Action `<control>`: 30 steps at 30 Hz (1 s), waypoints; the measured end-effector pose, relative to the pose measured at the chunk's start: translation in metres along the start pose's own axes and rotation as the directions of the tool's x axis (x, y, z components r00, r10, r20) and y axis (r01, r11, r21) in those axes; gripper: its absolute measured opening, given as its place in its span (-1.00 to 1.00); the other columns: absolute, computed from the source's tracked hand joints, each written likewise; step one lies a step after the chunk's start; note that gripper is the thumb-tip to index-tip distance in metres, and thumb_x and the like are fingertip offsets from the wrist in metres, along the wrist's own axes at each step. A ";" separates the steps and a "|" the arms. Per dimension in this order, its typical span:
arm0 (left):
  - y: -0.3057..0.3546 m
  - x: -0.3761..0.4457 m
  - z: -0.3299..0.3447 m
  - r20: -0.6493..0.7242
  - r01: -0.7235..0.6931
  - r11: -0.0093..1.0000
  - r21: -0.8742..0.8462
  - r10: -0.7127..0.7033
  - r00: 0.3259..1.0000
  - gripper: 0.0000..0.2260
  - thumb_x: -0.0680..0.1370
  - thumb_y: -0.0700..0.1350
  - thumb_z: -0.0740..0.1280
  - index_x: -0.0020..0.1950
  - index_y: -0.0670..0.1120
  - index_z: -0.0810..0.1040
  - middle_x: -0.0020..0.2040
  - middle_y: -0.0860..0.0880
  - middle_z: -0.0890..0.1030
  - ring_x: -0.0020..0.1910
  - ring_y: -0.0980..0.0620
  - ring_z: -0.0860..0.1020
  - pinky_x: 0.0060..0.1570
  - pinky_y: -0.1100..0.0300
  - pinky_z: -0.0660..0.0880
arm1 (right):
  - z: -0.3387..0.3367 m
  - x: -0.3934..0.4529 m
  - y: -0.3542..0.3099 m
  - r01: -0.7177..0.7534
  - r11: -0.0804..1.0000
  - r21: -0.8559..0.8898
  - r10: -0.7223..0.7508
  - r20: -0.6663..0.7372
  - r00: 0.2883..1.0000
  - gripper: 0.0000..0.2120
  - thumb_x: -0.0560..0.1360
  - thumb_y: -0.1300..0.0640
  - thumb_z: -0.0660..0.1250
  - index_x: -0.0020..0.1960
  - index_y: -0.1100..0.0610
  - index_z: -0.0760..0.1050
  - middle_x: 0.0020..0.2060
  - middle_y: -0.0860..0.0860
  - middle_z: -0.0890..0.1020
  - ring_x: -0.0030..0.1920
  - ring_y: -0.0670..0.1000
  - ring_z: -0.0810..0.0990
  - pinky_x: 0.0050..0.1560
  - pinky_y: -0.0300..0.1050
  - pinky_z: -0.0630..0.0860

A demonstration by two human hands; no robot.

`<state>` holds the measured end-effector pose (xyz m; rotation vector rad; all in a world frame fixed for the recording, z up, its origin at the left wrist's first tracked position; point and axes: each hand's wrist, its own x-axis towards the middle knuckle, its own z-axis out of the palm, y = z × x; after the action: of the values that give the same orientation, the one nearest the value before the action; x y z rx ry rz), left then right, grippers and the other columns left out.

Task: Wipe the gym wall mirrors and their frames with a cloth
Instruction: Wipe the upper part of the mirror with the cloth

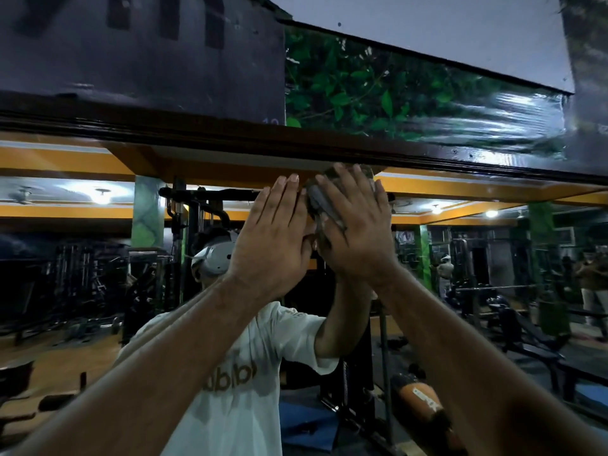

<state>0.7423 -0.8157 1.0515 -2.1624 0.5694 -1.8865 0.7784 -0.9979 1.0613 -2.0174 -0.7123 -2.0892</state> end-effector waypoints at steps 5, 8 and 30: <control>-0.001 -0.001 -0.001 0.030 0.009 1.000 -0.017 -0.009 1.000 -0.35 0.67 0.15 -0.11 0.62 -0.25 0.13 0.63 -0.27 0.09 0.64 -0.19 0.04 0.59 -0.14 0.05 | 0.001 -0.009 0.014 -0.453 0.888 -0.082 0.440 -0.143 0.887 -0.36 0.62 -0.19 0.05 0.66 -0.01 0.20 0.64 0.08 0.22 0.66 0.15 0.08 0.58 0.38 0.07; -0.001 -0.001 0.000 0.021 0.008 1.000 -0.007 -0.008 1.000 -0.36 0.68 0.14 -0.11 0.62 -0.25 0.13 0.63 -0.27 0.09 0.63 -0.19 0.05 0.59 -0.14 0.07 | 0.004 -0.030 -0.007 -0.294 0.951 -0.095 0.288 -0.067 0.955 -0.34 0.63 -0.22 0.03 0.67 0.00 0.18 0.66 0.07 0.17 0.68 0.14 0.03 0.61 0.33 -0.02; -0.052 -0.016 -0.042 0.089 0.078 0.995 -0.056 -0.073 0.993 -0.38 0.64 0.12 0.05 0.59 -0.25 0.21 0.62 -0.26 0.15 0.63 -0.18 0.09 0.60 -0.09 0.01 | 0.015 -0.022 -0.051 -0.482 0.874 -0.056 0.478 -0.078 0.875 -0.34 0.61 -0.20 0.00 0.67 -0.04 0.14 0.67 0.05 0.16 0.68 0.12 0.02 0.63 0.29 -0.10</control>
<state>0.7066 -0.7584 1.0652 -2.3226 0.5404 -1.8238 0.7718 -0.9513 1.0278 -1.9029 -0.0958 -1.8855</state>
